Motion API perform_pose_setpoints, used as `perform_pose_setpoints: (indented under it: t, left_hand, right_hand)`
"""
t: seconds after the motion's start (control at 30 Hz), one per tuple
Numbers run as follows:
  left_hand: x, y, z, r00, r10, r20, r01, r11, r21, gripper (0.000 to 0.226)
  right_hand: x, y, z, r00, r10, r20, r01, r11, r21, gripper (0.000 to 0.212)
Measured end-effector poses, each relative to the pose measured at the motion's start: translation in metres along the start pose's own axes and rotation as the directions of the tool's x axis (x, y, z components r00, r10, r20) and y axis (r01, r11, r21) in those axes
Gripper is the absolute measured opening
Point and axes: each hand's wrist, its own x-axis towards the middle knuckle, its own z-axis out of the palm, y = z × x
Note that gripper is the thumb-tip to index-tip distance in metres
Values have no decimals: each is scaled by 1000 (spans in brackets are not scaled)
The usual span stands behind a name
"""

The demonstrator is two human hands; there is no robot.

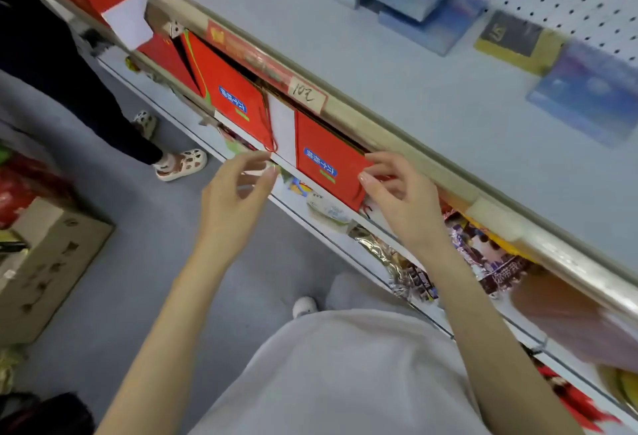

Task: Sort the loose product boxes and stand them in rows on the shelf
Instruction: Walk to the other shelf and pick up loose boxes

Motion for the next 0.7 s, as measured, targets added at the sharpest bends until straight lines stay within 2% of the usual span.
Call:
perform_pose_setpoints:
  t: [0.13,0.3,0.47,0.6,0.7]
  left_hand:
    - [42,-11,5,996,2,88,4,998,-65,17]
    - [113,-29,1,990,29,138,-26,999,-23,19]
    - [207,-23,-31,995,60,82,-63,998,32,18]
    - [272,-23,-51,998,50,36,-50,999,2,18]
    - [314,-22,-47,995,70,75,-71,997,11,23]
  right_hand:
    - [47,-12,28,999,-13,-52,12,1000,-18,26]
    - [126,-17,58,995,-14,-104,15,1000,10,22]
    - [212,-36,76,974,109,-201,-64,974,216,20]
    - [271,-54,70,942,19,-335,-9,999,32,14]
    - [314,-66,50,860,-51,-508,32,998,-45,13]
